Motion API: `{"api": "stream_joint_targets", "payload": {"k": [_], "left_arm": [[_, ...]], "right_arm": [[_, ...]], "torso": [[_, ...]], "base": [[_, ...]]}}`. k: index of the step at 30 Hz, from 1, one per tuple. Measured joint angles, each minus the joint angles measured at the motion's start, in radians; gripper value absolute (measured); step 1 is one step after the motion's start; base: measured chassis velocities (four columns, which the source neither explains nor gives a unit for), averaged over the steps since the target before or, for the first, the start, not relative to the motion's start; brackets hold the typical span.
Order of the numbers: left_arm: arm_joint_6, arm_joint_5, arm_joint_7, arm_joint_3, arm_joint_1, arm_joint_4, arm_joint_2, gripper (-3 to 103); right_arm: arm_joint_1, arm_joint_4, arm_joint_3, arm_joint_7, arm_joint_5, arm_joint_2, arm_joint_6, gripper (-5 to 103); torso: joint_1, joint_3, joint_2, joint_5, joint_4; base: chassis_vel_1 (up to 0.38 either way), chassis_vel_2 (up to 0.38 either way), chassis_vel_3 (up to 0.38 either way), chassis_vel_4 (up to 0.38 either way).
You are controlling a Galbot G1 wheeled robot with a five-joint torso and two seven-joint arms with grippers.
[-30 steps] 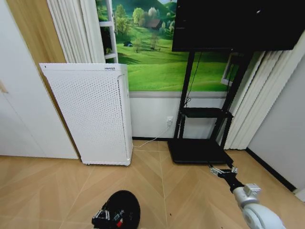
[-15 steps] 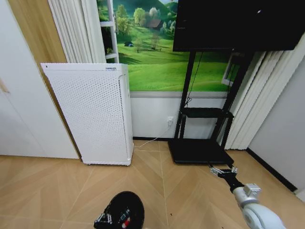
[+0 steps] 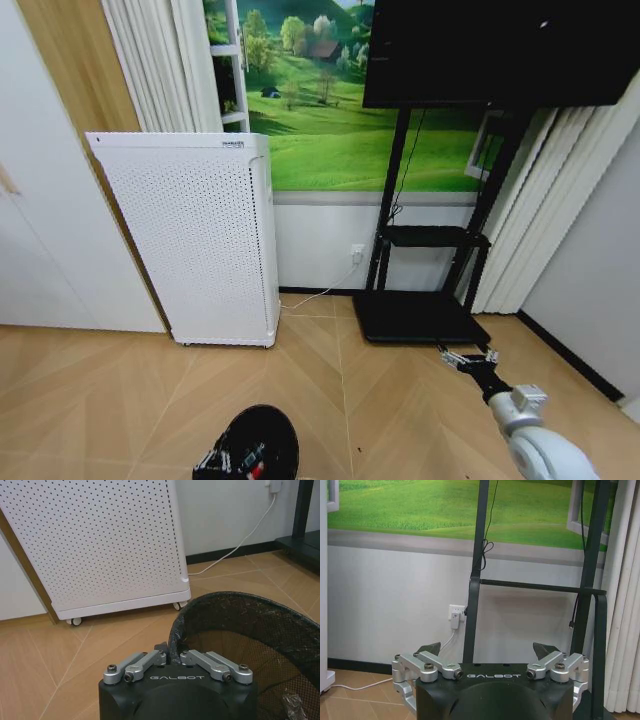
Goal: Pick up the trash bin and place the garbage on the floor into it.
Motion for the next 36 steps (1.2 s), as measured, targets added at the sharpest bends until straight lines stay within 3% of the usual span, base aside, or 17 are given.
{"api": "stream_joint_targets", "payload": {"k": [3,5,6,7,9,10,12,17,20,22,24,25,34,36], "left_arm": [[0.001,-0.004,0.007,0.000,0.000,-0.003,0.001,6],[0.003,-0.004,0.011,0.000,0.001,-0.007,0.002,15],[0.003,-0.004,0.011,0.000,0.001,-0.007,0.002,15],[0.003,-0.005,0.012,0.000,0.001,-0.011,0.004,26],[0.004,-0.005,0.012,0.000,0.001,-0.014,0.005,26],[0.004,-0.005,0.012,0.001,0.000,-0.018,0.006,38],[0.005,-0.005,0.013,0.001,0.000,-0.022,0.007,38],[0.006,-0.005,0.015,-0.001,0.004,-0.041,0.013,60],[0.007,-0.005,0.015,-0.002,0.006,-0.046,0.015,66],[0.009,-0.005,0.019,-0.006,0.010,-0.061,0.018,82],[0.010,-0.004,0.020,-0.009,0.010,-0.068,0.020,82],[0.014,-0.003,0.021,-0.015,0.007,-0.081,0.023,93],[0.038,-0.013,0.024,-0.072,-0.069,-0.188,0.052,100],[0.046,-0.043,0.052,-0.097,-0.105,-0.238,0.068,100]], "right_arm": [[0.000,0.000,0.000,0.000,0.000,0.000,0.000,100],[0.000,0.000,0.000,0.000,0.000,0.000,0.000,100],[0.000,0.000,0.000,0.000,0.000,0.000,0.000,100],[0.000,0.000,0.000,0.000,0.000,0.000,0.000,100],[0.000,0.000,0.000,0.000,0.000,0.000,0.000,100],[0.000,0.000,0.000,0.000,0.000,0.000,0.000,100],[0.000,0.000,0.000,0.000,0.000,0.000,0.000,100],[0.000,0.000,0.000,0.000,0.000,0.000,0.000,100],[0.000,0.000,0.000,0.000,0.000,0.000,0.000,100],[0.000,0.000,0.000,0.000,0.000,0.000,0.000,100],[0.000,0.000,0.000,0.000,0.000,0.000,0.000,100],[0.000,0.000,0.000,0.000,0.000,0.000,0.000,100],[0.000,0.000,0.000,0.000,0.000,0.000,0.000,100],[0.000,0.000,0.000,0.000,0.000,0.000,0.000,100]], "torso": [[0.000,0.000,0.000,0.0000,0.0000],[0.000,0.000,0.000,0.0001,0.0000],[0.000,0.000,0.000,0.0001,0.0000],[0.000,0.000,0.000,0.0000,0.0000],[0.000,0.000,0.000,0.0001,0.0000],[0.000,0.000,0.000,0.0001,0.0000],[0.000,0.000,0.000,0.0000,0.0000],[0.000,0.000,0.000,0.0000,0.0000],[0.000,0.000,0.000,0.0000,0.0000],[0.000,0.000,0.000,0.0000,0.0000],[0.000,0.000,0.000,0.0000,0.0000],[0.000,0.000,0.000,0.0001,0.0000],[0.000,0.000,0.000,0.0000,0.0000],[0.000,0.000,0.000,0.0000,-0.0001]], "base": [[0.000,0.000,0.000,0.000],[0.000,0.000,0.000,0.000],[0.000,0.000,0.000,0.000],[0.000,0.000,0.000,0.000],[0.000,0.000,0.000,0.000],[0.000,0.000,0.000,0.000],[0.000,0.000,0.000,0.000],[0.000,0.000,0.000,0.000],[0.000,0.000,0.000,0.000],[0.000,0.000,0.000,0.000],[0.000,0.000,0.000,0.000],[0.000,0.000,0.000,0.000],[0.000,0.000,0.000,0.000],[0.000,0.000,0.000,0.000]]}}
